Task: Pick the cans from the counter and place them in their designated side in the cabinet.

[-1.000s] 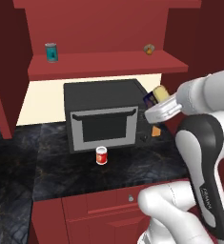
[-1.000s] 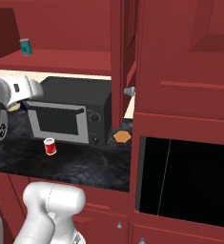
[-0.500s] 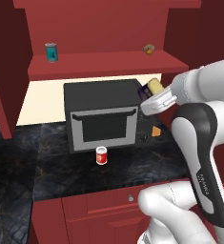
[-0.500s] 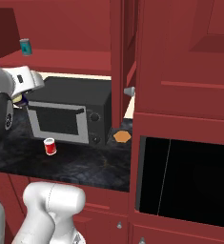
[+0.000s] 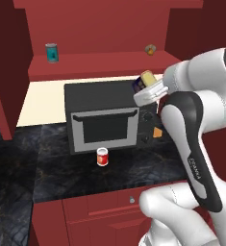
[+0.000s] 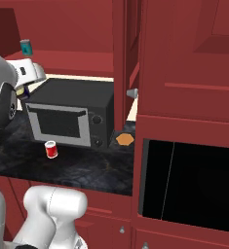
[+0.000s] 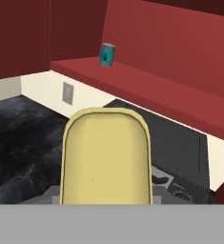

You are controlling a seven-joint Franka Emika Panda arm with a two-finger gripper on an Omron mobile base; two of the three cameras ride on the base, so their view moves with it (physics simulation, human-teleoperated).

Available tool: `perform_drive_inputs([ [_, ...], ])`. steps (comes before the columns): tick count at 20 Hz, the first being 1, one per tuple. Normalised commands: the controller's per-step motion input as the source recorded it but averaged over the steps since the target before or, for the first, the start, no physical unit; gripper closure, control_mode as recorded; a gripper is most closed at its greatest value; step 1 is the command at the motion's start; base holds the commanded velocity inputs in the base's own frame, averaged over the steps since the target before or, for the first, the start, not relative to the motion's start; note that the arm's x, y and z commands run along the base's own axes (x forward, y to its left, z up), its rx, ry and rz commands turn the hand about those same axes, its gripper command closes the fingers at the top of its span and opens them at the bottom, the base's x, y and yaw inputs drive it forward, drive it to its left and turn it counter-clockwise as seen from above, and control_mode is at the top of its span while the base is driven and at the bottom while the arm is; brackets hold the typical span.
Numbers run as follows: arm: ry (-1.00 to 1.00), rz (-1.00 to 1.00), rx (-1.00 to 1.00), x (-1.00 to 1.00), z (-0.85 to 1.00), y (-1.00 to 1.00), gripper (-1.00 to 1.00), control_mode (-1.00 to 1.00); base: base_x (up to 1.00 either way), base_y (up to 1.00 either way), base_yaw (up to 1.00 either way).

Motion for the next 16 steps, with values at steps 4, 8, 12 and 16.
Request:
perform_drive_inputs([
  [4,0.00,0.01,0.00,0.18,0.13,0.09,1.00,-1.00,0.00,0.00,0.00],
  [8,0.00,0.01,0.00,0.18,0.10,0.12,1.00,-1.00,0.00,0.00,0.00],
  [12,0.00,0.01,0.00,0.21,0.07,0.09,1.00,-1.00,0.00,0.00,0.00],
  [16,0.00,0.02,0.01,0.23,0.01,0.13,1.00,-1.00,0.00,0.00,0.00],
])
